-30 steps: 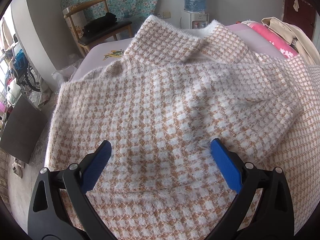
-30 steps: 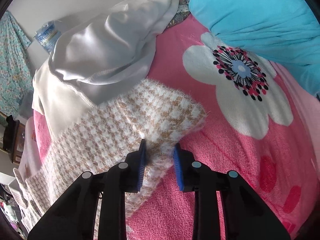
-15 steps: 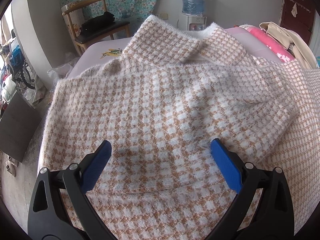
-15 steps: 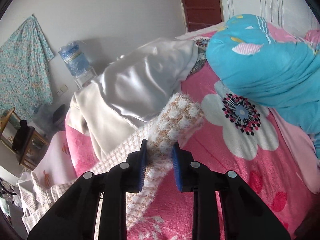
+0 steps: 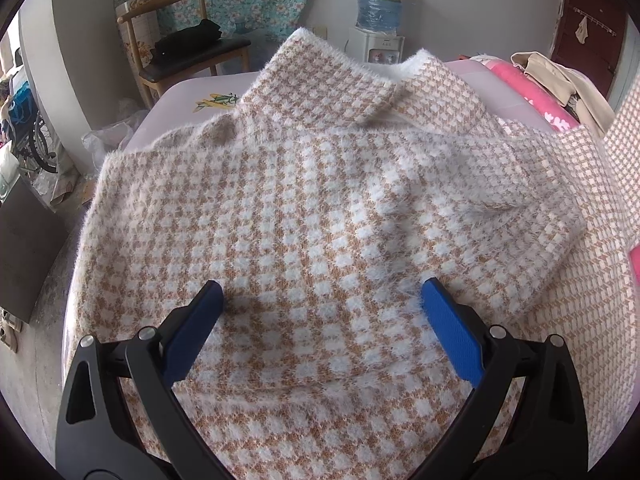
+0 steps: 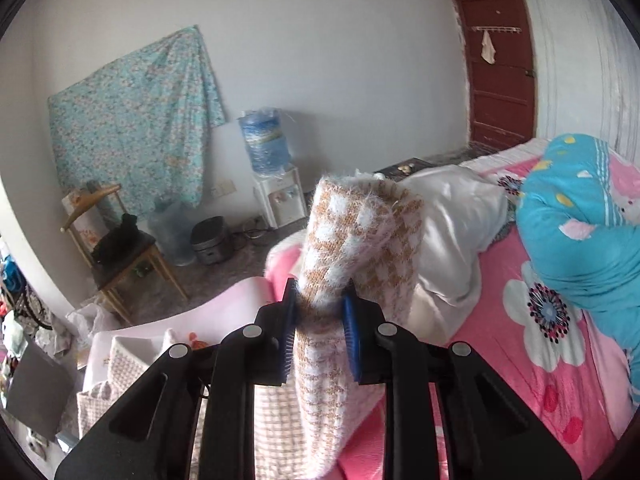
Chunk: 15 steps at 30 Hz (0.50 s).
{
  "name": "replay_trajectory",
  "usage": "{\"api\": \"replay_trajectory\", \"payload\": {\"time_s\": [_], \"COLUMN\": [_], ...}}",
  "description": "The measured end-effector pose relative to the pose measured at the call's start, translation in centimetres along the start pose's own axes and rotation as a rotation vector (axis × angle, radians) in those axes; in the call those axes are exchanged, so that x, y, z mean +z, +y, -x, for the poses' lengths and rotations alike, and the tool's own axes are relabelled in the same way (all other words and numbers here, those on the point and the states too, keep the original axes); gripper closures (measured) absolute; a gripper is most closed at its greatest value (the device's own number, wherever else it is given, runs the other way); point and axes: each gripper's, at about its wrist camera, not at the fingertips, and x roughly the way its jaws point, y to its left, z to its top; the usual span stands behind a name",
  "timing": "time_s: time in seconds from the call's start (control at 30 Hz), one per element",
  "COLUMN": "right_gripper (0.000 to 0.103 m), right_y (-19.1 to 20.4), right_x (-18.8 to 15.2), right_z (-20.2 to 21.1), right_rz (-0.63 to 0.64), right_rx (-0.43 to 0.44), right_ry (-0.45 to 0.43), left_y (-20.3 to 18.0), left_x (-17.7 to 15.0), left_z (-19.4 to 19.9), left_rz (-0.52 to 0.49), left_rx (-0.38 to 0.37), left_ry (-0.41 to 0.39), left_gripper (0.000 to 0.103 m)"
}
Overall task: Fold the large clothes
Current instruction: 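Fold the held sleeve over the coat body and open the right tool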
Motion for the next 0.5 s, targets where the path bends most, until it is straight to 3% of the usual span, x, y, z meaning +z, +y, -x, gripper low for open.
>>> {"api": "replay_trajectory", "payload": {"time_s": [0.2,0.33,0.43,0.5], "right_gripper": [0.082,0.082,0.079,0.064], "right_y": [10.2,17.7,23.7,27.3], "right_x": [-0.4,-2.9,-6.9,-10.5], "right_z": [1.2,0.4,-1.9,-4.2], "right_rz": [0.113,0.152,0.205,0.255], "right_rx": [0.179,0.316,0.462,0.583], "right_ry": [-0.017,-0.003,0.117,0.291], "left_y": [1.6,3.9,5.3,6.2], "left_x": [-0.2,-0.4,-0.9,-1.6], "left_z": [3.1,6.5,8.5,9.4], "left_rz": [0.018,0.045,0.033,0.023], "left_rx": [-0.024,-0.03,-0.035,-0.043], "left_ry": [-0.045,-0.09,-0.096,-0.08], "left_gripper": [0.007,0.007,0.007,0.007]}}
